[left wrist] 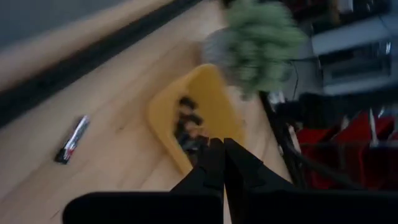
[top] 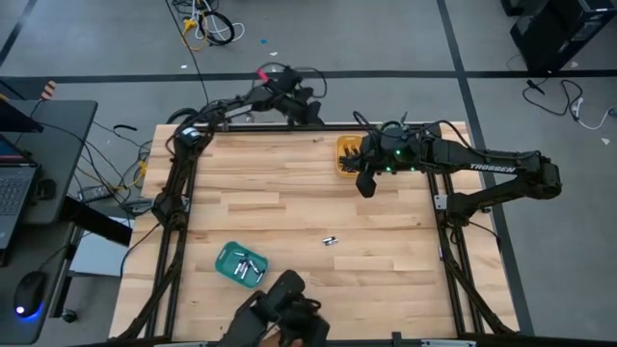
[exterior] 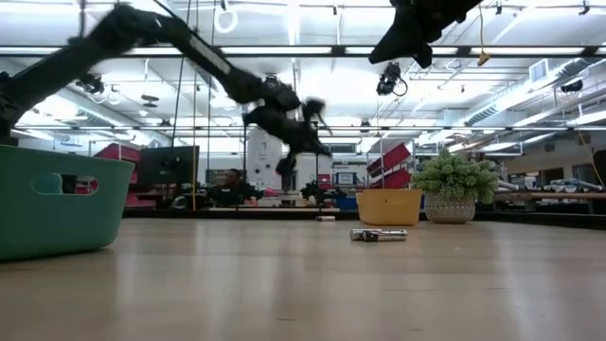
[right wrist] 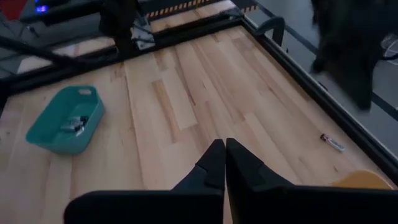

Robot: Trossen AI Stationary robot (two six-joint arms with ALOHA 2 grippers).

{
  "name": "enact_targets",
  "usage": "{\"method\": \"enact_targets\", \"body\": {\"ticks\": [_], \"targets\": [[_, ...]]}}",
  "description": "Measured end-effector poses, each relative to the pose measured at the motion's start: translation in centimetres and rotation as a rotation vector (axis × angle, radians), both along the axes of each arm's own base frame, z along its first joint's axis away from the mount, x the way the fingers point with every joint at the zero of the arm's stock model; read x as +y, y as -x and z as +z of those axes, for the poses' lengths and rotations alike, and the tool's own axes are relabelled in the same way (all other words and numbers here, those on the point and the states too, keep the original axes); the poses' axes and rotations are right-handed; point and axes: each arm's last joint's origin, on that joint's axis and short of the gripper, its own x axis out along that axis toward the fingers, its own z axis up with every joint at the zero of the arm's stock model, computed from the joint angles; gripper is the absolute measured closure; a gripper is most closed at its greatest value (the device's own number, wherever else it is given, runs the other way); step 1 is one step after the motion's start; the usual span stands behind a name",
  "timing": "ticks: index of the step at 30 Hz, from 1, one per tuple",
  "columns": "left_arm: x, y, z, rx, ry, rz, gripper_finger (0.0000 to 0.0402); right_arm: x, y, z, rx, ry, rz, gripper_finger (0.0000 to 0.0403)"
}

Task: Sort batteries
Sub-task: Put the silver battery into the green bin

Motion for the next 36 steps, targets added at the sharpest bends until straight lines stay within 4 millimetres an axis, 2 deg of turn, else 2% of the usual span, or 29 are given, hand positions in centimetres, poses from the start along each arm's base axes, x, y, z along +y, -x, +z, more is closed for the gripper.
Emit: {"method": "enact_targets", "body": {"ticks": [4,7,10,13,18,21,24,30,36], "targets": [[-2.9,2.3,7.6,-0.029,-0.252,-0.072,0.0401,0.8,-0.3,-0.6,0.003,0.087,0.038,0.04],[-5.6,4.7,12.8,-0.077,-0.426,-0.14,0.0401,0.1,-1.1,-1.3,-0.05,0.109,-0.134,0.0402],[-8.0,7.9,17.9,-0.139,-0.622,-0.146,0.0401,-2.7,-2.4,-2.5,0.006,0.069,-0.224,0.0402],[-10.5,11.6,22.4,-0.168,-0.879,-0.132,0.0401,-6.0,-5.1,-4.3,0.061,-0.009,-0.24,0.0402],[-14.9,16.4,26.1,-0.143,-1.13,-0.175,0.0401,-11.8,-9.8,-7.1,0.169,-0.159,-0.314,0.0402],[-16.7,18.3,27.2,-0.163,-1.211,-0.177,0.0401,-14.7,-12.0,-7.7,0.218,-0.237,-0.376,0.0402],[-17.6,19.4,26.7,-0.173,-1.238,-0.156,0.0401,-16.7,-14.0,-8.2,0.272,-0.282,-0.416,0.0402],[-18.8,20.8,22.8,-0.206,-1.216,-0.09,0.0401,-18.9,-16.3,-9.1,0.33,-0.338,-0.489,0.0403],[-20.5,22.5,18.4,-0.355,-1.268,0.05,0.0401,-21.2,-16.9,-12.1,0.377,-0.395,-0.583,0.0402]]}}
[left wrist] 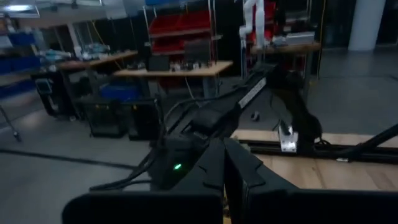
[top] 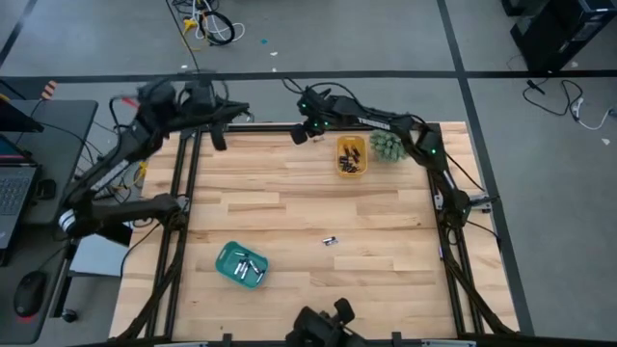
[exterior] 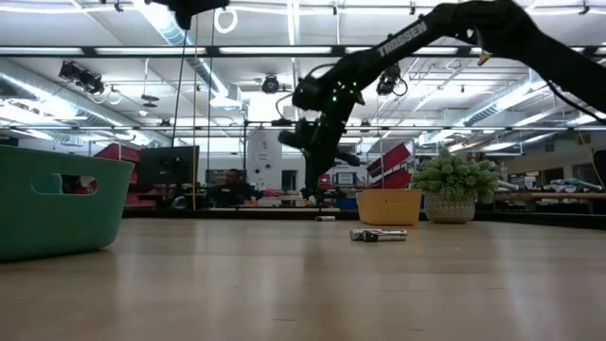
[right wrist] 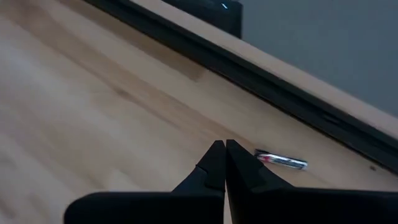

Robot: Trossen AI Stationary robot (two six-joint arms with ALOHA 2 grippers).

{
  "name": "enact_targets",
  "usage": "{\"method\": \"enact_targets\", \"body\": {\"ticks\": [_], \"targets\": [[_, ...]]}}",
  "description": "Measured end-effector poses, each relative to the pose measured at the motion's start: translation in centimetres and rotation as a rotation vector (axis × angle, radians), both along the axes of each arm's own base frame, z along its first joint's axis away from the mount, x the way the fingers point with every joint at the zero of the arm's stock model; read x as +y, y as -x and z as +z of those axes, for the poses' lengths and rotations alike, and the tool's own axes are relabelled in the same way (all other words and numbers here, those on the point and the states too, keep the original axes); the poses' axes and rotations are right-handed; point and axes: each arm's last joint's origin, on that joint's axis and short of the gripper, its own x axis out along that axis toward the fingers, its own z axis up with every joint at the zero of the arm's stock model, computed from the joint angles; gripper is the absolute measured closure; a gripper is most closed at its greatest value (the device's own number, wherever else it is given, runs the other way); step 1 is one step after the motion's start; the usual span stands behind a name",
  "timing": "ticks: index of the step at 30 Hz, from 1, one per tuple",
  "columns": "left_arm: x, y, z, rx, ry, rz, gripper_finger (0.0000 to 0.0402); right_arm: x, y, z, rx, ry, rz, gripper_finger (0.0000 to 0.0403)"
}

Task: Sort batteries
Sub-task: Put the silver battery into the green bin

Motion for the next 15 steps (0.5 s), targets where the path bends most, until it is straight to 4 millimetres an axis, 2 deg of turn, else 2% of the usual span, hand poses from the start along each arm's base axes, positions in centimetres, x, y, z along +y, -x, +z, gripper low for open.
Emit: {"method": "enact_targets", "body": {"ticks": [6,10,12,15], "targets": [[-1.9,1.9,-3.7,-0.019,0.031,-0.001,0.0401,-1.0,0.3,-2.8,0.06,-0.062,-0.059,0.0403],[-2.6,2.7,-4.8,-0.07,0.031,0.009,0.0401,-1.6,0.4,-3.9,0.077,-0.078,-0.079,0.0403],[-3.0,3.4,-4.9,-0.099,0.014,0.088,0.0401,-1.8,0.6,-3.8,0.081,-0.061,-0.093,0.0403],[-3.8,5.2,-4.5,-0.14,0.009,0.365,0.0401,-2.4,1.0,-3.1,0.089,-0.036,-0.12,0.0403]]}}
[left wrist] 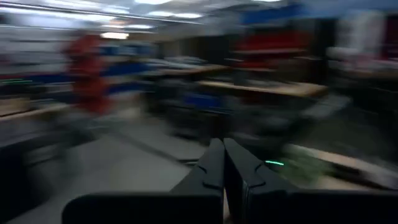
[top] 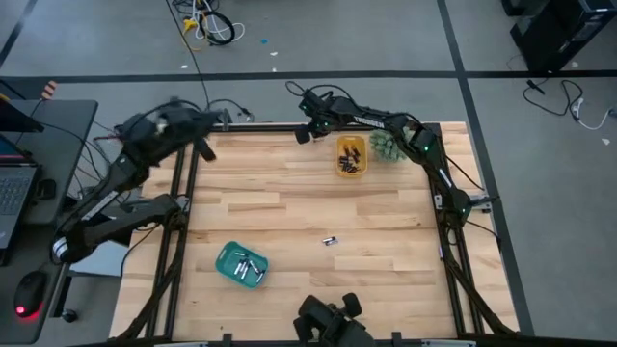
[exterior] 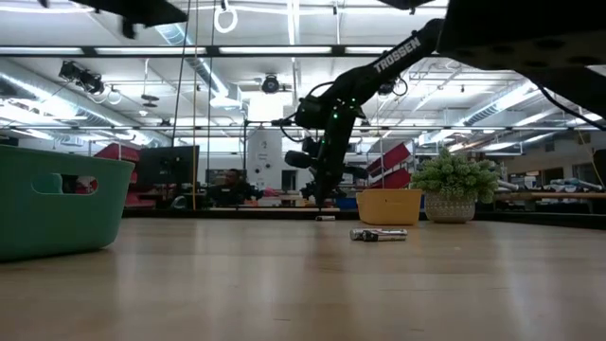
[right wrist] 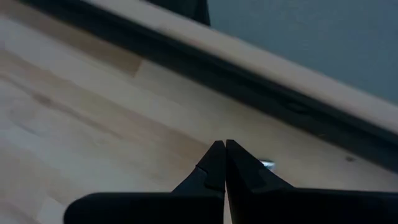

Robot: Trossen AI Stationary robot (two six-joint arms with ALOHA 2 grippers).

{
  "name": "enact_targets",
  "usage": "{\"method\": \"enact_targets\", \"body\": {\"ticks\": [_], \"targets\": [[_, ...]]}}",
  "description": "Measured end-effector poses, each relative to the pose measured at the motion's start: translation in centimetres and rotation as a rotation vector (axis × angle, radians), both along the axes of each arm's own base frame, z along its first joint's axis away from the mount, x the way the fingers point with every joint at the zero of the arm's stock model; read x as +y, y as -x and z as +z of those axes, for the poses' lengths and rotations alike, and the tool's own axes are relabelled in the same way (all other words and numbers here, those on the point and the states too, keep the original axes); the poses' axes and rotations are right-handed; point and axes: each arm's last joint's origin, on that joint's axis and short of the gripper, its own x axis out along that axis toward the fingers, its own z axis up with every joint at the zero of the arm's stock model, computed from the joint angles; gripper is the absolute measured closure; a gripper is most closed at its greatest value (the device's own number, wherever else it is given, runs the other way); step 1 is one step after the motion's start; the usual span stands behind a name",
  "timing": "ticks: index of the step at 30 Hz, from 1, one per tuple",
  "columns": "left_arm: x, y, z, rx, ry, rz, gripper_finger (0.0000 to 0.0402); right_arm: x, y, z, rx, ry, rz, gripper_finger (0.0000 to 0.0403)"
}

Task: Sort batteries
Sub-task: Put the silver battery into the green bin

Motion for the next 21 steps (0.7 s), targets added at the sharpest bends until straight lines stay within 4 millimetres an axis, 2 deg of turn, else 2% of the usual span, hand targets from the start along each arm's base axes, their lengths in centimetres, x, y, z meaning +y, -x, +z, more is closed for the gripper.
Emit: {"method": "enact_targets", "body": {"ticks": [2,5,10,17,21], "targets": [[-0.7,1.2,0.2,-0.03,0.003,0.114,0.0401,-0.3,0.3,0.1,0.002,-0.011,-0.017,0.0403],[-1.9,2.4,0.2,-0.068,0.023,0.131,0.0401,-0.7,0.7,0.1,0.001,-0.043,-0.022,0.0403],[-3.0,3.6,-0.2,-0.074,0.066,0.146,0.0401,-1.5,1.3,0.1,-0.065,-0.116,0.02,0.0403],[-4.2,5.7,-0.9,-0.109,0.115,0.347,0.0401,-1.9,1.4,0.2,-0.072,-0.102,0.04,0.0403],[-4.7,6.2,-1.1,-0.119,0.12,0.373,0.0401,-1.7,1.1,-0.7,-0.051,-0.11,0.084,0.0403]]}}
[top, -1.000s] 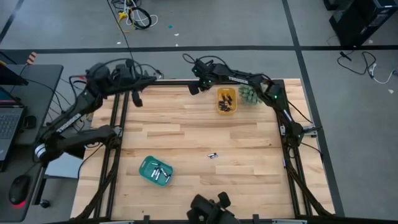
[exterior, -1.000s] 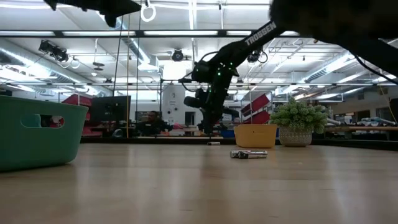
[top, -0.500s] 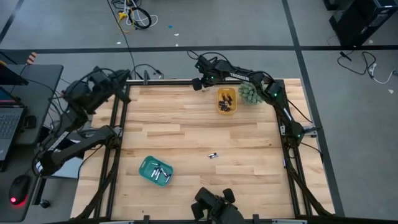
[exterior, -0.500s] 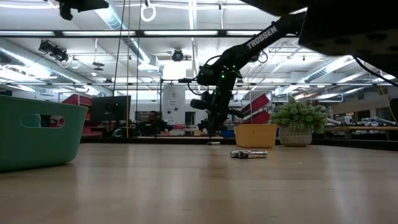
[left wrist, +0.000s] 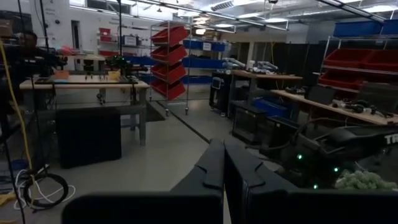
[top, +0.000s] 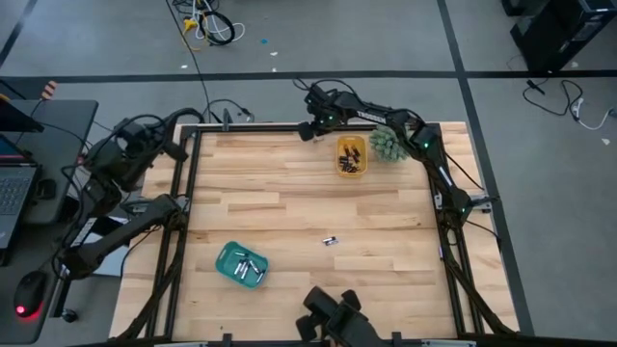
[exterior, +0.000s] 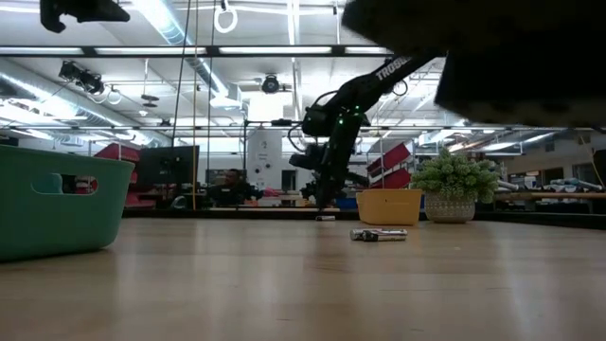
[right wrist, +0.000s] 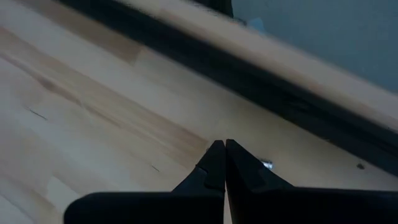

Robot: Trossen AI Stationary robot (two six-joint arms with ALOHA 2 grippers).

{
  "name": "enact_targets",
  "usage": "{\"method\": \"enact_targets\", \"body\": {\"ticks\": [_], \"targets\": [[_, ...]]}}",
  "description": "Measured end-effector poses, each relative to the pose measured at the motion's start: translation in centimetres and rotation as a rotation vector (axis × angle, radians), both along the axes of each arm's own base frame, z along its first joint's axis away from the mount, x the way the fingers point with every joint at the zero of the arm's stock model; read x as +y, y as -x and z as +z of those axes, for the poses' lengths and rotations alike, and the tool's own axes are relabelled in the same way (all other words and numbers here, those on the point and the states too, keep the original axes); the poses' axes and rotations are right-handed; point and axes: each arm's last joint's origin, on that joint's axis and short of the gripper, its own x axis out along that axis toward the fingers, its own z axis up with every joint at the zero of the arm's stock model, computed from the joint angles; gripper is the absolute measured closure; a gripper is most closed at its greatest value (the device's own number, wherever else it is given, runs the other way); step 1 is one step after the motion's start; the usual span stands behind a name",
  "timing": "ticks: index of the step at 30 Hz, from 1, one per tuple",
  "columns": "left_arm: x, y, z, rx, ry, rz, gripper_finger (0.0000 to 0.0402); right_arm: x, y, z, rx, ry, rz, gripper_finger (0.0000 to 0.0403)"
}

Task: Sort batteries
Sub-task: Put the silver battery into the green bin

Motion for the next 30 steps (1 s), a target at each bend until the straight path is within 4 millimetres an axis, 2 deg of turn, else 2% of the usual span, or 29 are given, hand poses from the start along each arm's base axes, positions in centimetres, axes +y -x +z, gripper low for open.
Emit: {"method": "enact_targets", "body": {"ticks": [5,13,19,21,25,30], "targets": [[-0.2,0.2,0.0,-0.004,-0.004,-0.005,0.0401,0.3,-0.3,-1.6,0.007,-0.059,0.053,0.0403],[-0.2,0.1,-0.4,0.027,0.026,-0.006,0.0401,0.5,-0.2,-1.7,0.01,-0.087,0.088,0.0403],[-0.1,0.1,-0.7,0.048,0.048,-0.007,0.0401,2.3,-1.5,-1.4,-0.036,-0.123,0.185,0.0403],[-0.1,0.1,-0.7,0.05,0.049,-0.008,0.0401,2.6,-2.0,-0.7,-0.011,-0.066,0.167,0.0403],[-0.1,0.1,-0.7,0.051,0.048,-0.01,0.0401,1.7,-2.0,0.8,0.036,0.067,0.04,0.0403],[-0.1,0.1,-0.9,0.063,0.059,-0.01,0.0401,0.6,-1.4,1.3,0.044,0.096,-0.034,0.0403]]}}
